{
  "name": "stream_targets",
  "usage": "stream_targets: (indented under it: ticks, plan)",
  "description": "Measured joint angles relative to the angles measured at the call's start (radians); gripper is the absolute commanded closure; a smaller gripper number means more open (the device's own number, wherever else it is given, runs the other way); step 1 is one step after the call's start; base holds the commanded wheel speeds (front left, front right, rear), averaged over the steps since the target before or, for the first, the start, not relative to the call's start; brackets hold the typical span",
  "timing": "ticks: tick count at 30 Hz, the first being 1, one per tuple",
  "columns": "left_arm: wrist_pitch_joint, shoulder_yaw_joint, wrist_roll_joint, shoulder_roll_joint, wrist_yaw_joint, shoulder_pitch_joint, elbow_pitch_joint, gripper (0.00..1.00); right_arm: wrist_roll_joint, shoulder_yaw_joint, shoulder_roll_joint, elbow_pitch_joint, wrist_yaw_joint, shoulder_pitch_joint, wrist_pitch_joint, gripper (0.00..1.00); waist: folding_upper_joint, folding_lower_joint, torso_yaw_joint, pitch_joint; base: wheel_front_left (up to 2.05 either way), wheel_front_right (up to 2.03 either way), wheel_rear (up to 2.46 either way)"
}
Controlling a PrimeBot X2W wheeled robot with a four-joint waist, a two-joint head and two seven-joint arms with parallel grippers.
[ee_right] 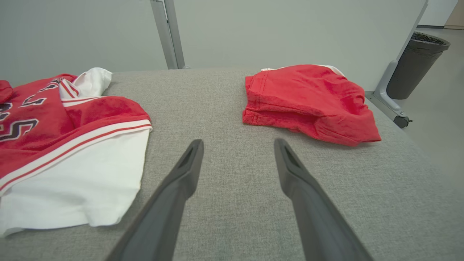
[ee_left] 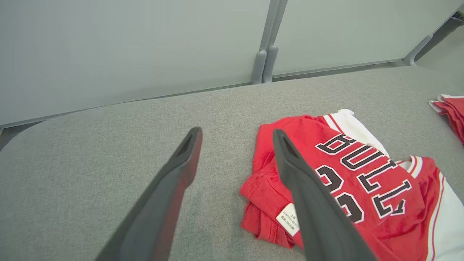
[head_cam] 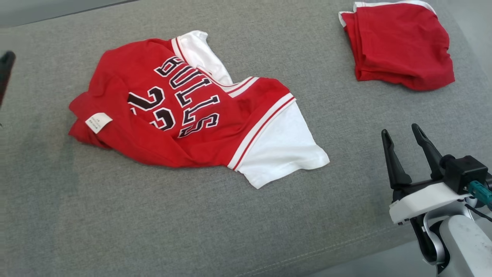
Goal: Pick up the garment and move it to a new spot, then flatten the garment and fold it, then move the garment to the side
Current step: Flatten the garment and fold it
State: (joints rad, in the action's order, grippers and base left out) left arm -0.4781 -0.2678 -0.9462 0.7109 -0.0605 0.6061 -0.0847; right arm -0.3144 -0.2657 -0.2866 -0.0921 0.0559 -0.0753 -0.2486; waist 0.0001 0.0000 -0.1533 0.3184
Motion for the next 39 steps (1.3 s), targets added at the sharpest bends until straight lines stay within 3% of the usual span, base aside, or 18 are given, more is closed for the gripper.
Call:
stream_targets:
  ticks: [9, 15, 23, 39]
  plan:
    - [0.220, 0.033, -0.026, -0.125, -0.020, -0.248, 0.051, 0.00, 0.010, 0.003, -0.007, 0.022, 0.006, 0.047, -0.001, 0.00, 0.0000, 0.0000, 0.074, -0.055, 0.00, 0.00, 0.00]
    - [0.346, -0.006, 0.010, -0.203, -0.023, -0.390, 0.089, 0.00, 0.017, 0.008, -0.021, 0.028, 0.008, 0.076, -0.002, 0.00, 0.0000, 0.0000, 0.119, -0.096, 0.00, 0.00, 0.00]
    - [0.465, -0.030, 0.086, -0.219, -0.024, -0.529, 0.088, 0.00, 0.018, -0.006, -0.017, 0.031, 0.007, 0.118, -0.002, 0.00, 0.0000, 0.0000, 0.162, -0.154, 0.00, 0.00, 0.00]
    - [0.551, -0.043, 0.098, -0.222, -0.027, -0.638, 0.103, 0.00, 0.018, -0.020, -0.012, 0.053, 0.007, 0.160, -0.002, 0.00, 0.0000, -0.0001, 0.179, -0.216, 0.00, 0.00, 0.00]
